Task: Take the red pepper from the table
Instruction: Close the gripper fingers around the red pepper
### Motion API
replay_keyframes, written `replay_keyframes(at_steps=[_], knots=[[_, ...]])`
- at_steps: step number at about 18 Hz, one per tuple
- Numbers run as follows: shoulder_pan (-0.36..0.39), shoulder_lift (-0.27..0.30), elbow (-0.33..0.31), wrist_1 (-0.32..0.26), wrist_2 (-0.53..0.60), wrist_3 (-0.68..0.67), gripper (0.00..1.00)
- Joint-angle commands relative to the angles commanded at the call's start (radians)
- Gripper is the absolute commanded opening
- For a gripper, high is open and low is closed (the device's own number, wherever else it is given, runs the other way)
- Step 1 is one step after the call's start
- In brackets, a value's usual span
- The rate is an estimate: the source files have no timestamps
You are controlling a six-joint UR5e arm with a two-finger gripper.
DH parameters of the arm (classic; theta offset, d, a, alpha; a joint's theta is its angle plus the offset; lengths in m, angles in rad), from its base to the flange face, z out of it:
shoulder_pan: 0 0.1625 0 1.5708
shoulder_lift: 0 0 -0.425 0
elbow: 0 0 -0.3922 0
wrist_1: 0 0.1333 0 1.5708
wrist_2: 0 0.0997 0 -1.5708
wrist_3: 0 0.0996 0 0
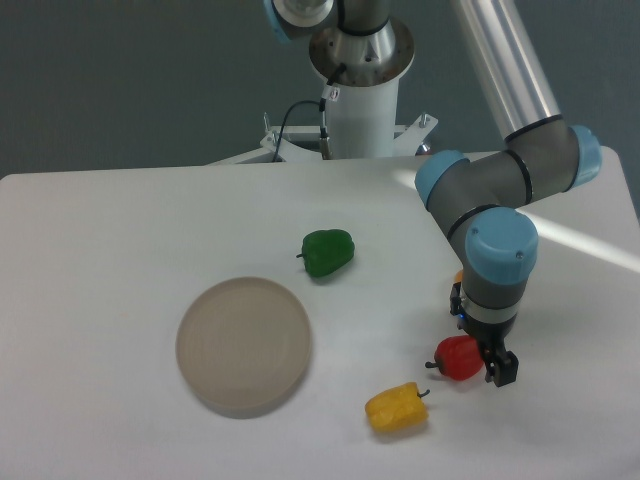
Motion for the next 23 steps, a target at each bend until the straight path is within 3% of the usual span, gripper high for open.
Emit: replay_keyframes(at_steps=[17, 18, 20, 23], knots=[[-0.005, -0.021, -0.018, 0.003, -0.034, -0.109, 1.0], [-0.005, -0.022, -0.015, 0.003, -0.034, -0.108, 0.96], [-0.005, -0.022, -0.006, 0.003, -0.034, -0.108, 0.64], [-0.002, -0.018, 0.0, 0.003, -0.031, -0.094, 0.39]])
